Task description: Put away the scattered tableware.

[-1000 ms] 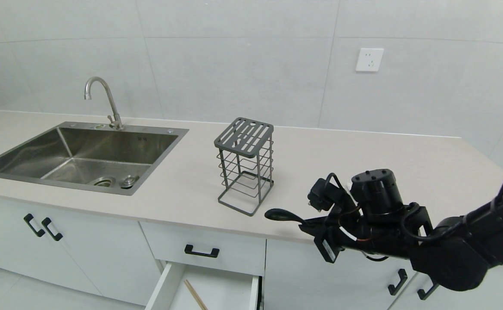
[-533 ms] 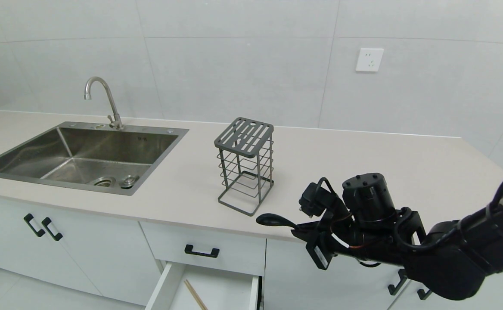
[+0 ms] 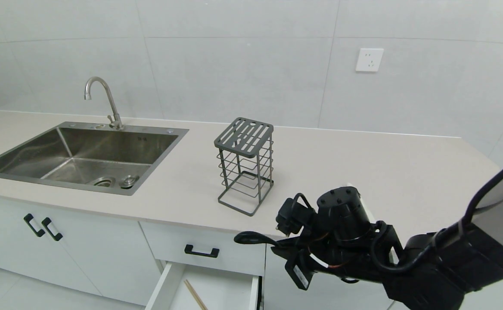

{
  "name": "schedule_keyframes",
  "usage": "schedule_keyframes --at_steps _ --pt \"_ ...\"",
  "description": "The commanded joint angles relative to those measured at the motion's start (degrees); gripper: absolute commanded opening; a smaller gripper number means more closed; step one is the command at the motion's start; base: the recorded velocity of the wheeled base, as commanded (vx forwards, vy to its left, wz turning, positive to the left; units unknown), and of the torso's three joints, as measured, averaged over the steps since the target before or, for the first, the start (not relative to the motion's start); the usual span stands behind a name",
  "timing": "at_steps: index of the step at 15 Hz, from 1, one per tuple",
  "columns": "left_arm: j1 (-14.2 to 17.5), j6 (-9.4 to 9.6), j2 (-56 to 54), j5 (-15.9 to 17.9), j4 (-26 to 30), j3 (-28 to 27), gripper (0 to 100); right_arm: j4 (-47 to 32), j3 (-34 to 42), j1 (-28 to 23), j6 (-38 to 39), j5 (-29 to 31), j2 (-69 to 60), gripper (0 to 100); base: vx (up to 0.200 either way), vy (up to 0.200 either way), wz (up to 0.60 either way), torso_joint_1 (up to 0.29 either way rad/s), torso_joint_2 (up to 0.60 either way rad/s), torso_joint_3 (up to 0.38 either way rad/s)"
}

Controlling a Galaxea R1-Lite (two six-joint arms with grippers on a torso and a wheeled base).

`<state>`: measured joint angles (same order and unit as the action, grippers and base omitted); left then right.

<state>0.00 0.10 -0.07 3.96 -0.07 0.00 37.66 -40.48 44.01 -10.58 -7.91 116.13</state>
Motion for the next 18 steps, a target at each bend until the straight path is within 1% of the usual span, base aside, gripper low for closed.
schedule_keyframes --at_steps 1,3,4,6,11,13,18 --pt "0.0 -0.01 0.1 0.0 0.0 0.0 100 0.0 -4.8 2.6 1.5 -0.4 4.0 0 0.000 0.000 0.00 0.000 0.00 0.000" --pt "0.0 -0.01 0.1 0.0 0.0 0.0 100 0.1 -8.2 5.7 7.0 -0.8 6.9 0 0.000 0.000 0.00 0.000 0.00 0.000" --pt "0.0 -0.01 0.1 0.0 0.0 0.0 100 0.1 -9.9 6.9 8.0 -1.7 7.8 0 0.000 0.000 0.00 0.000 0.00 0.000" --pt "0.0 -0.01 0.1 0.0 0.0 0.0 100 -0.2 -14.3 7.2 7.8 -4.7 9.1 0 0.000 0.000 0.00 0.000 0.00 0.000" --pt "0.0 -0.01 0.1 0.0 0.0 0.0 100 -0.2 -21.2 9.1 7.5 -5.0 12.5 0 0.000 0.000 0.00 0.000 0.00 0.000" --pt "0.1 -0.01 0.1 0.0 0.0 0.0 100 -0.5 -25.3 9.4 7.6 -5.0 14.4 0 0.000 0.000 0.00 0.000 0.00 0.000" --pt "0.0 -0.01 0.1 0.0 0.0 0.0 100 -0.1 -29.6 9.6 7.2 -6.2 18.1 0 0.000 0.000 0.00 -0.017 0.04 0.019"
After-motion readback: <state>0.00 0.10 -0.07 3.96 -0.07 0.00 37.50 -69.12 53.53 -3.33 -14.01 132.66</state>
